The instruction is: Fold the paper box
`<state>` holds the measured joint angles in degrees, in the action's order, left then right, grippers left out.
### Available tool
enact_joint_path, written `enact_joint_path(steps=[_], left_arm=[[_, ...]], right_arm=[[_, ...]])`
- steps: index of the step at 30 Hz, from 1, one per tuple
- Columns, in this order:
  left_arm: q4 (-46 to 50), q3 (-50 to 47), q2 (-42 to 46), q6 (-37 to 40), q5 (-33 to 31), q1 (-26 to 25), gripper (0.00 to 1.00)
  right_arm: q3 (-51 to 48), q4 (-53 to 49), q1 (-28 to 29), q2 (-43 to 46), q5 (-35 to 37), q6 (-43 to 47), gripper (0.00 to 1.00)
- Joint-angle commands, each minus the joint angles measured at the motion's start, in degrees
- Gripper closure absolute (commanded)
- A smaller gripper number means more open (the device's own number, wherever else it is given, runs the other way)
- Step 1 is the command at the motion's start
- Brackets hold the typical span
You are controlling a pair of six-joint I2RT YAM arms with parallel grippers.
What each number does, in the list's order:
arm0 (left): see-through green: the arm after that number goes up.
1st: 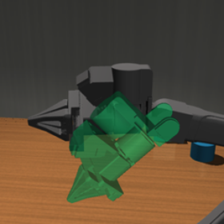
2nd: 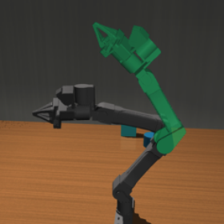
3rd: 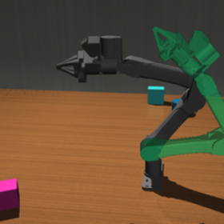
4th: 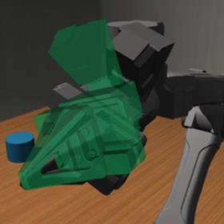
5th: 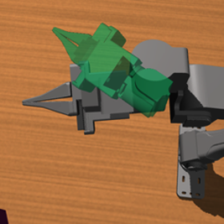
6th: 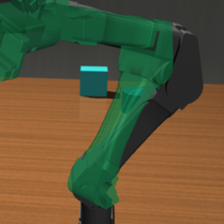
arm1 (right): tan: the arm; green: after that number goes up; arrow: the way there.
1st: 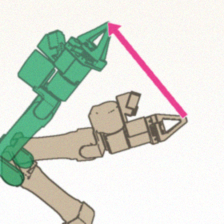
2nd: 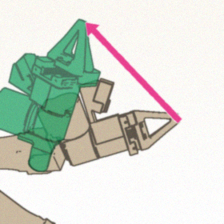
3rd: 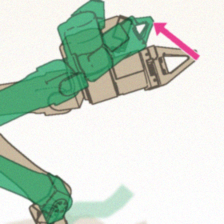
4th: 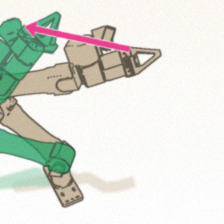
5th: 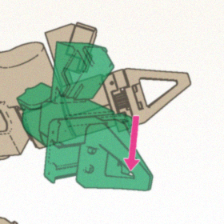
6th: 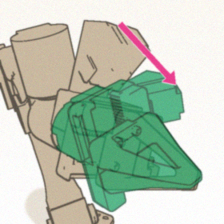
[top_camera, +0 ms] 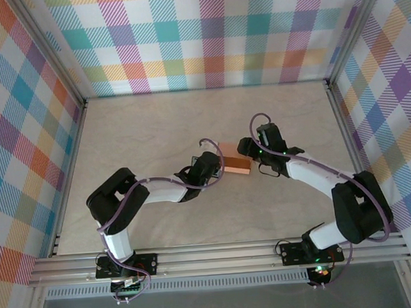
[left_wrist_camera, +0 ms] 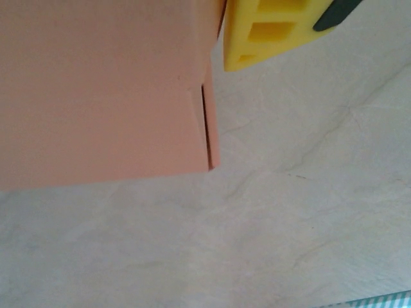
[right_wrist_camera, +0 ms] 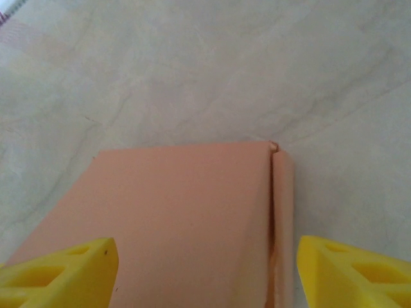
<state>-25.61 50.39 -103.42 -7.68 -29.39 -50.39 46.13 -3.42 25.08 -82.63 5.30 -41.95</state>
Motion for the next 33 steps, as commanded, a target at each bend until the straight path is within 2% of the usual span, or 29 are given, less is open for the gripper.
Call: enact_joint_path(steps=[1,3,4,5,6,9,11,13,14,16,18,20,22,26,28,33], left_arm=[[-1.59,-1.45,1.92,3.25,0.78,-2.11,0.74],[-2.04,-2.64,3.06,3.55,0.76,-2.58,0.72],[-2.43,-3.52,3.87,3.63,1.05,-2.71,0.66],[-2.64,-4.43,4.61,3.74,1.68,-2.71,0.54],[-2.58,-5.18,5.31,3.88,2.20,-2.76,0.48],[-2.93,-8.92,8.23,3.64,1.72,-3.59,0.44],[-4.78,-12.53,11.06,4.05,1.38,-4.55,0.29],[-5.12,-15.32,14.16,4.43,1.65,-5.44,0.25],[-4.91,-16.51,16.29,4.68,2.03,-5.88,0.20],[-5.32,-18.76,20.51,5.46,4.45,-6.25,0.18],[-5.15,-19.48,24.21,5.12,5.32,-6.06,0.06],[-0.34,-16.65,26.91,3.08,9.03,-4.36,0.00],[3.52,-13.09,27.14,0.47,15.54,-1.21,0.00],[14.06,-2.90,21.72,-8.18,21.64,5.11,0.00],[21.35,3.12,16.89,-13.35,23.05,8.41,0.05],[25.84,12.02,5.26,-18.06,33.16,13.87,0.22]], right_arm=[[-1.81,2.01,-0.46,-1.26,-1.76,-2.46,0.27],[-2.09,2.56,-0.41,-1.38,-1.78,-2.78,0.28],[-2.09,2.61,-0.47,-1.44,-1.78,-2.83,0.28],[-1.96,2.59,-0.45,-1.55,-1.63,-2.72,0.28],[-1.80,2.54,-0.47,-1.70,-1.54,-2.61,0.28],[-1.61,2.70,-0.46,-2.26,-1.41,-2.62,0.28],[-1.53,2.76,-0.47,-2.75,-1.35,-2.62,0.28],[-1.38,2.89,-0.47,-3.21,-1.22,-2.38,0.28],[-1.26,2.87,-0.47,-3.52,-1.26,-1.97,0.28],[-0.91,2.34,-0.47,-4.14,-0.87,-1.06,0.28],[-0.86,2.34,-0.43,-4.63,-0.82,-0.30,0.28],[-1.35,3.05,-0.47,-4.90,-1.05,0.65,0.29],[-1.75,3.36,-0.47,-5.16,-1.17,1.67,0.31],[-2.98,3.88,-0.65,-5.33,-1.82,3.40,0.36],[-3.45,4.29,-0.78,-5.41,-2.21,3.64,0.38],[-4.19,4.82,-1.09,-6.69,-2.02,3.70,0.43]])
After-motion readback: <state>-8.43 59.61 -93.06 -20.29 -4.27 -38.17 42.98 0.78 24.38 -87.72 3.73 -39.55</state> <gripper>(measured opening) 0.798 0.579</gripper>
